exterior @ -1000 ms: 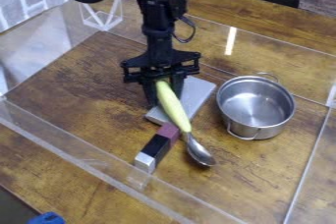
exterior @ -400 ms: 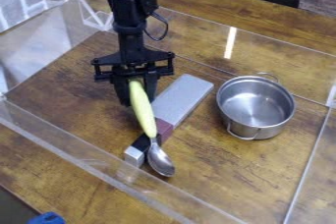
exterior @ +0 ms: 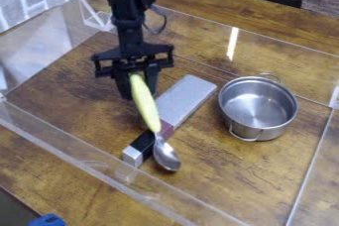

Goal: Move the toy knife to the left side of the table

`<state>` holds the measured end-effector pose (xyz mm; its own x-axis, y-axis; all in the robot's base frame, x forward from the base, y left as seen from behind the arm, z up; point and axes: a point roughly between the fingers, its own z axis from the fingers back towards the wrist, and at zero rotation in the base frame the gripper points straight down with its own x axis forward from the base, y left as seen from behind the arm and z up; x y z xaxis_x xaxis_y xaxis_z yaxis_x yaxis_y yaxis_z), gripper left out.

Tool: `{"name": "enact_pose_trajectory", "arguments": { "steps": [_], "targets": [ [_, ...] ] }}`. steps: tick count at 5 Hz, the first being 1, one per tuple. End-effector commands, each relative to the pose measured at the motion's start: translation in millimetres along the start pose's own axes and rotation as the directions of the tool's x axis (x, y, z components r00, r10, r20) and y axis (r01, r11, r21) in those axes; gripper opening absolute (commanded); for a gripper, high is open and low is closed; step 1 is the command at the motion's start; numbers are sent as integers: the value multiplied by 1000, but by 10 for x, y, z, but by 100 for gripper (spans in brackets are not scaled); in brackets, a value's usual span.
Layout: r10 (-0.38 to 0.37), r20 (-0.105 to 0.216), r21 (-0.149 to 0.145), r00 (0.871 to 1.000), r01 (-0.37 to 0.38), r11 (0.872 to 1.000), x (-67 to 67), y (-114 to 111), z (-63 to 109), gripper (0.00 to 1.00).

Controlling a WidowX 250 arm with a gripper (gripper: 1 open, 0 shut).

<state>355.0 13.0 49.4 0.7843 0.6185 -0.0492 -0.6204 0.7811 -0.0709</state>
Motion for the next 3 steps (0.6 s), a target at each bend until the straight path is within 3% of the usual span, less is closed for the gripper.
{"name": "enact_pose_trajectory", "arguments": {
  "steps": [1, 3],
  "targets": [
    [-19, 43, -40, 999, 21, 999, 240, 28, 234, 0],
    [-89, 24, -52, 996, 90, 995, 391, 83, 340, 0]
  ]
}}
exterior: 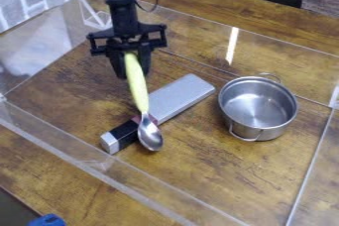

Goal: Move the toy knife to the left side of the table

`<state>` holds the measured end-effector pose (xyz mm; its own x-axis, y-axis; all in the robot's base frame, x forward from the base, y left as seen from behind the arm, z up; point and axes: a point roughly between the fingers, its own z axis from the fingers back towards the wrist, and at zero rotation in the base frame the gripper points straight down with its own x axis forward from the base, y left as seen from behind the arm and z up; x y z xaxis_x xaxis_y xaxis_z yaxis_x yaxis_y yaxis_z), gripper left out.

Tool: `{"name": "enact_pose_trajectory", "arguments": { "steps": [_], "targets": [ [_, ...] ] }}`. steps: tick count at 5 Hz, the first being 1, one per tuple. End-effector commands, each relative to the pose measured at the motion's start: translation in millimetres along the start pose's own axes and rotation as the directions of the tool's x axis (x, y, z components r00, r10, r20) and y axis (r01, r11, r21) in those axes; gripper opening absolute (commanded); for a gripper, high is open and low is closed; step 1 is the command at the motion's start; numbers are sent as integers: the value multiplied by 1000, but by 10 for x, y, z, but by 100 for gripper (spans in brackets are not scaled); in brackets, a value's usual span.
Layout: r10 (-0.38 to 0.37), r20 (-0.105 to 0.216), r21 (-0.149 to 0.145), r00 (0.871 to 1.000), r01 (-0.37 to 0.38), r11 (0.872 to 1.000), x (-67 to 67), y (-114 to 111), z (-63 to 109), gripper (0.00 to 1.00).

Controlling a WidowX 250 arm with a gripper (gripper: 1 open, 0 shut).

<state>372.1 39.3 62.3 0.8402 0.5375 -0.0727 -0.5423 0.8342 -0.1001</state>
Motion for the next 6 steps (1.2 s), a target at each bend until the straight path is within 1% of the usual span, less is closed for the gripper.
{"name": "enact_pose_trajectory", "arguments": {
  "steps": [1, 2, 3, 5, 6],
  "targets": [
    [-15, 42, -34, 999, 17, 999, 161, 83, 226, 0],
    [61, 32, -51, 998, -59, 997, 163, 111, 204, 0],
    [140, 24, -61, 990, -138, 989, 156, 140, 171, 0],
    [242, -8, -84, 970, -242, 967, 235, 396, -24, 0],
    [272, -24, -104, 962, -273, 956, 321, 463, -47, 0]
  ]
}}
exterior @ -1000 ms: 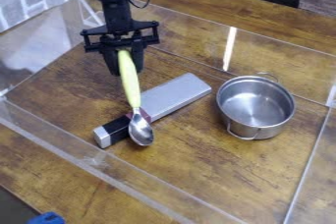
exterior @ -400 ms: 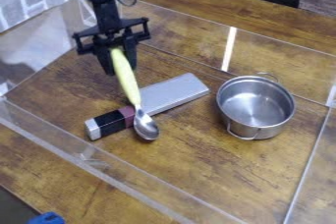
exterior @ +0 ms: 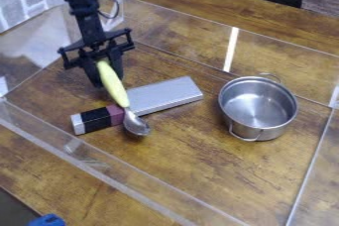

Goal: Move the toy knife to the left side of the table

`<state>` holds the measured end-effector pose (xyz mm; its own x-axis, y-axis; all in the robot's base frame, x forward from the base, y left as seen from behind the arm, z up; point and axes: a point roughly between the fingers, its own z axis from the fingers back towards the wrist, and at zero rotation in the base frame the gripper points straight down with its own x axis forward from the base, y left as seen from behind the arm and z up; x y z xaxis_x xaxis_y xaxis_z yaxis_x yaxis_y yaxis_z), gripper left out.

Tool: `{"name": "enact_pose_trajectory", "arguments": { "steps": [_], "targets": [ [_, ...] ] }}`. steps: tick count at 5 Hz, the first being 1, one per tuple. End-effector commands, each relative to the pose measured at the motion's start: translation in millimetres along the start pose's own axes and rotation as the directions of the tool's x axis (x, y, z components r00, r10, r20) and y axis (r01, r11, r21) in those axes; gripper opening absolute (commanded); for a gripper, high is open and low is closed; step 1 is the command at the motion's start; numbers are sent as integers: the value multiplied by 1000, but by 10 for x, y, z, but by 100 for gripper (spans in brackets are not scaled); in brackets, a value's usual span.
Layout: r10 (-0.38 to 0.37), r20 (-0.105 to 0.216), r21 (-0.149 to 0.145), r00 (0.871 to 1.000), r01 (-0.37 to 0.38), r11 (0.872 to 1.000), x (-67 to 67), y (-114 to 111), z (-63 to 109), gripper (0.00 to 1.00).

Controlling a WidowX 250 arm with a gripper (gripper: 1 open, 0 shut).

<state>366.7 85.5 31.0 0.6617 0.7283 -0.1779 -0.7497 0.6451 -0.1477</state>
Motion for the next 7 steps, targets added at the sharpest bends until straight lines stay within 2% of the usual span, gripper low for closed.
{"name": "enact_pose_trajectory", "arguments": {
  "steps": [1, 2, 3, 4, 5, 6, 7],
  "targets": [
    [33, 44, -57, 998, -31, 998, 196, -25, 234, 0],
    [54, 21, -83, 998, -52, 995, 181, 22, 277, 0],
    [74, -15, -117, 997, -76, 990, 156, 60, 339, 0],
    [46, -15, -98, 999, -47, 994, 145, 20, 456, 100],
    [5, -16, -77, 1000, -7, 997, 122, -47, 568, 100],
    [-93, -11, -42, 996, 93, 995, -47, -167, 580, 100],
    [-186, -6, -13, 983, 185, 983, -213, -287, 590, 100]
  ]
}}
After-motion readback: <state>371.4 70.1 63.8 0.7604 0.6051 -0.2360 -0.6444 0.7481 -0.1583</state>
